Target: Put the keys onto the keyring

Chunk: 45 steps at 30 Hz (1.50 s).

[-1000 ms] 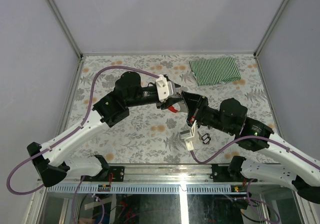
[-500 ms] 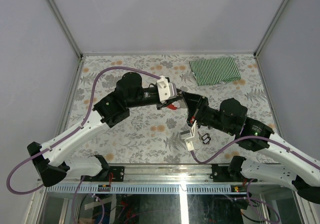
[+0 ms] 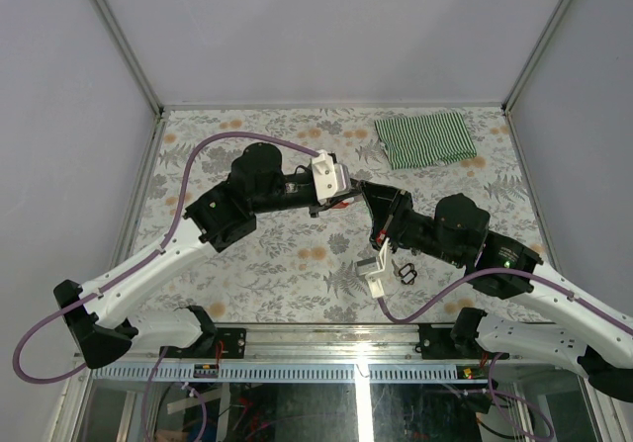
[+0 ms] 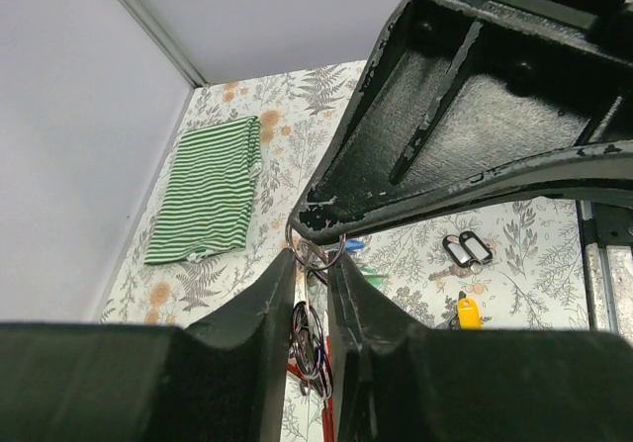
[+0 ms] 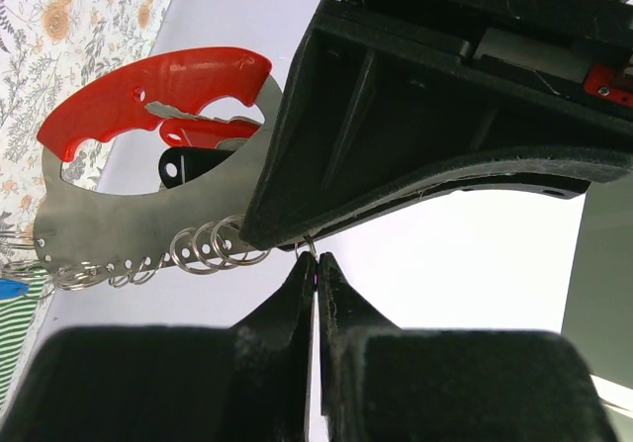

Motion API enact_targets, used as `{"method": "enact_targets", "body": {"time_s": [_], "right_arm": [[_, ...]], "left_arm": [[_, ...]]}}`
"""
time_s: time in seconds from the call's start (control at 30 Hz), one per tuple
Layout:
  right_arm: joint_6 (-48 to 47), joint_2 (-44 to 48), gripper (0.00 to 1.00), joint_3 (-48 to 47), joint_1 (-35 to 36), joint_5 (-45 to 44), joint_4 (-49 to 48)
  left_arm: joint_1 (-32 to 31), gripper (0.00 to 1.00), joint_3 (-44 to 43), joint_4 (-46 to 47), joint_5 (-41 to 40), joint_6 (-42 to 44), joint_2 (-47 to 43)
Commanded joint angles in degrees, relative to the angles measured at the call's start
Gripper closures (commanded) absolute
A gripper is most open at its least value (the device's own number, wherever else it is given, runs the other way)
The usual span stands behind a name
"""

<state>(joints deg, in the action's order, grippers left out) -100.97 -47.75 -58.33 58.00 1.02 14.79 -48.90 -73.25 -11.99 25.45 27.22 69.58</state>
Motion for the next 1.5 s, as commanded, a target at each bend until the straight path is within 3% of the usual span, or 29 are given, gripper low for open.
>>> {"method": "enact_targets", "body": {"time_s": [0.0, 0.1, 0.37, 0.57, 0.77, 0.9, 1.03, 1.27, 1.47], "right_arm": [[-1.51, 1.75, 0.98, -3.2, 0.01, 0.1, -3.6], [-1.32, 1.87, 0.94, -3.23, 0.04, -0.12, -3.3], [0.6, 2.54, 0.68, -3.07, 0.01, -0.98, -1.58], [6.64, 3.85, 0.64, -1.96, 0.01, -1.84, -3.56], [37.5, 6.25, 0.68, -0.84, 0.01, -5.1, -14.86], [69.81, 2.56, 0.68, -9.73, 0.01, -11.59, -8.39], [91.39, -1.99, 0.63, -15.62, 0.08, -15.48, -2.52], [120.41, -12.04, 0.6, -24.82, -0.01, -18.58, 7.64], [132.64, -17.54, 0.6, -28.7, -0.43, -16.9, 10.04]], "left_arm": [[-0.03, 1.0, -1.93, 0.47, -2.77, 0.82, 0.03], [0.04, 1.0, -1.92, 0.49, -3.96, 0.99, 0.03], [0.02, 1.0, -0.86, 2.12, -9.28, 1.03, -1.61], [0.04, 1.0, 0.33, 3.34, -11.68, 1.81, -2.97], [-0.15, 1.0, 3.96, 6.76, -14.51, 3.42, -5.37], [-0.44, 1.0, 10.93, 13.3, -16.03, 9.15, -8.98], [-0.54, 1.0, 16.0, 19.03, -18.42, 12.46, -11.6], [-0.74, 1.0, 19.82, 22.84, -20.69, 18.9, -13.65], [-1.1, 1.0, 22.55, 25.69, -21.52, 21.77, -15.39]]}}
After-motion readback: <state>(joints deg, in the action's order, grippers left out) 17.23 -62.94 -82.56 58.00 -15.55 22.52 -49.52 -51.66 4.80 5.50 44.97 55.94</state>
